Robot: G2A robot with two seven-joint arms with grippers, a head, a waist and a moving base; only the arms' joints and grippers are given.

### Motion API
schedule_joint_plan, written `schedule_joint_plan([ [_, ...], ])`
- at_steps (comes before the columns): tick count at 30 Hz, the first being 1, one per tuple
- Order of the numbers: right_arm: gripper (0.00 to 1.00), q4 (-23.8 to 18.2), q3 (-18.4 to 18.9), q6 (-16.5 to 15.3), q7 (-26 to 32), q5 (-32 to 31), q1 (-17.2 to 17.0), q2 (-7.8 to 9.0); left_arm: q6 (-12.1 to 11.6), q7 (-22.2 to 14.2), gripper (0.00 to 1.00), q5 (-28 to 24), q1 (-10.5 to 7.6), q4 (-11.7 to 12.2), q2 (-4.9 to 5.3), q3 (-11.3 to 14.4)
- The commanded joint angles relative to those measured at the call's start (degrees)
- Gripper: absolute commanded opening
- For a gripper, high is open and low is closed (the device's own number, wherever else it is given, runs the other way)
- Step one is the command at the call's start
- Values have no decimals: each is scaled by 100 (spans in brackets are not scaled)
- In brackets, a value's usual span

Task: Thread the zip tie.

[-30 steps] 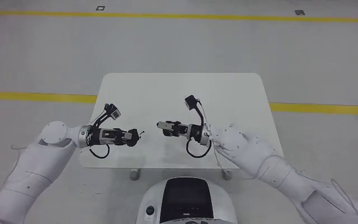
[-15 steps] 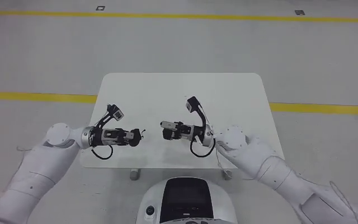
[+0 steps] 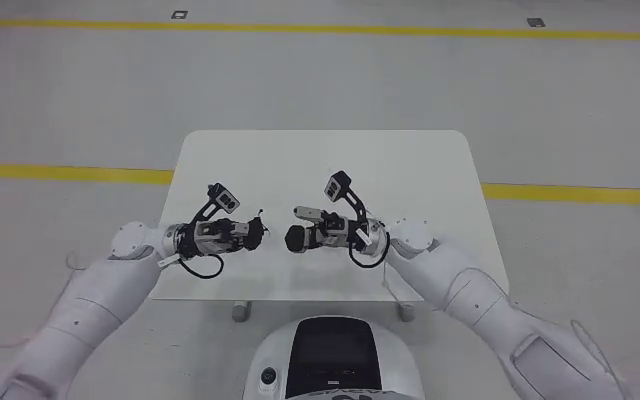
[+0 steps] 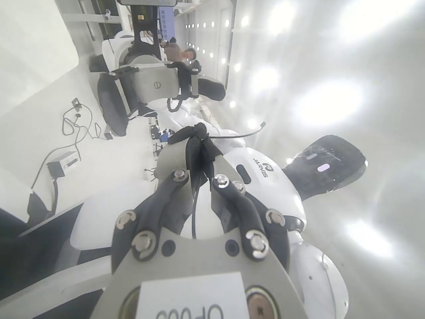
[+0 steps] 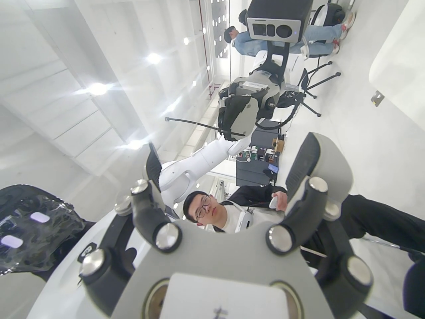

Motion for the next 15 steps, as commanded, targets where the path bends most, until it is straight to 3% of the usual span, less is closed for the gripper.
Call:
schedule_joint_plan([
  [1,100,-8,-3,0,1,-4,-2,4,0,0,0,9,4,-5,2,-6],
  [6,100,-88,14,32,-111,-23,-97,-3,114,61,0,-246,55,-79,-30,3],
  [8,100,-92,60,34,-98,21,-160,-16,109,0,0,-399,53,45,-78,14],
  [12,100,-17,79,0,96,171,-209,-77,156,0,0,-1066,66,-27,-229,217],
  [15,100,83,75,0,180,282,-196,-148,169,0,0,-1356,-6,65,-328,385],
])
